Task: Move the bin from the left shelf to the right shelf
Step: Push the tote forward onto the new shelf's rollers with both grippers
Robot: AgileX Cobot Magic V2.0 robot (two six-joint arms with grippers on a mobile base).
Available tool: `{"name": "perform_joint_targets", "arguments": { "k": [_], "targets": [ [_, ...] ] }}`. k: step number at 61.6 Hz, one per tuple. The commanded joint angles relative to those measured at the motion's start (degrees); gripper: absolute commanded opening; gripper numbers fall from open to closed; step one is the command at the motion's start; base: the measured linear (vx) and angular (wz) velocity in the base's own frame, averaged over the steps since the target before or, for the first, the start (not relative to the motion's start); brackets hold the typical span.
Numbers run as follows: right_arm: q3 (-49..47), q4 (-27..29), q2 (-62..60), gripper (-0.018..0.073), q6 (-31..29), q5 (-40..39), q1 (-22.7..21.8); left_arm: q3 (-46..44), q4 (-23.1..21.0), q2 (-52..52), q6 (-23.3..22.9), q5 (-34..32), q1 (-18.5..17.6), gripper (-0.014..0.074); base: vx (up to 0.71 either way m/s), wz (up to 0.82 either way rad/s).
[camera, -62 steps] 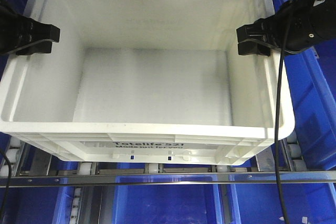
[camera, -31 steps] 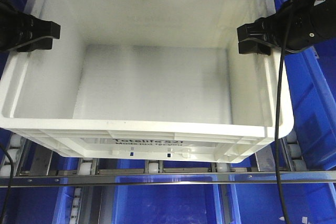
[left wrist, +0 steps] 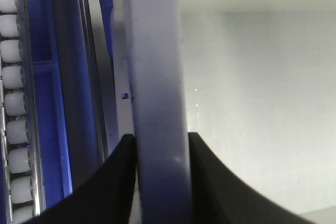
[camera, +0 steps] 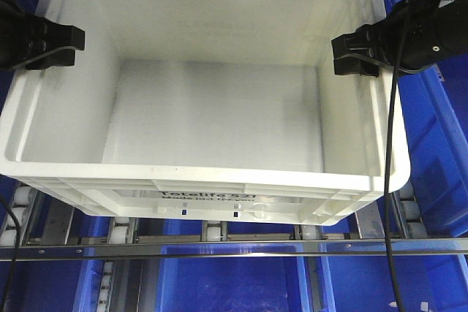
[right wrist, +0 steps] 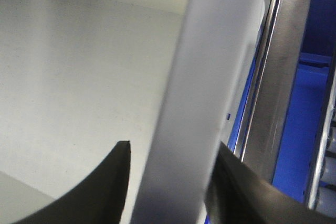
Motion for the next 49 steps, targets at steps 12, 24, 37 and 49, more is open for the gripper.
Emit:
{"name": "perform_joint_targets", "arguments": {
  "k": [12,24,37,49],
  "targets": [
    [-2.2,2.0,0.7,-0.0004,-5.2,-9.7,-0.1,-2.3,-4.5,2.0,1.9,-6.3,-0.4,-0.0005,0.00,0.00],
    [-2.2,2.0,1.5,-0.0004,-5.3,-13.9,-0.1,-2.3,-4.5,4.0,3.3,-7.6,-0.4,-0.0005,0.00,0.00],
    [-2.2,2.0,3.2,-0.0004,-5.3,-15.5,-0.1,-2.3,-4.3,6.1,3.4,-7.8,-0.4,-0.0005,0.00,0.00],
    [-2.2,2.0,5.1,-0.0004,-5.3,-15.5,-0.1,-2.3,-1.8,6.7,4.4,-8.4,-0.4,-0.0005,0.00,0.00]
  ]
}}
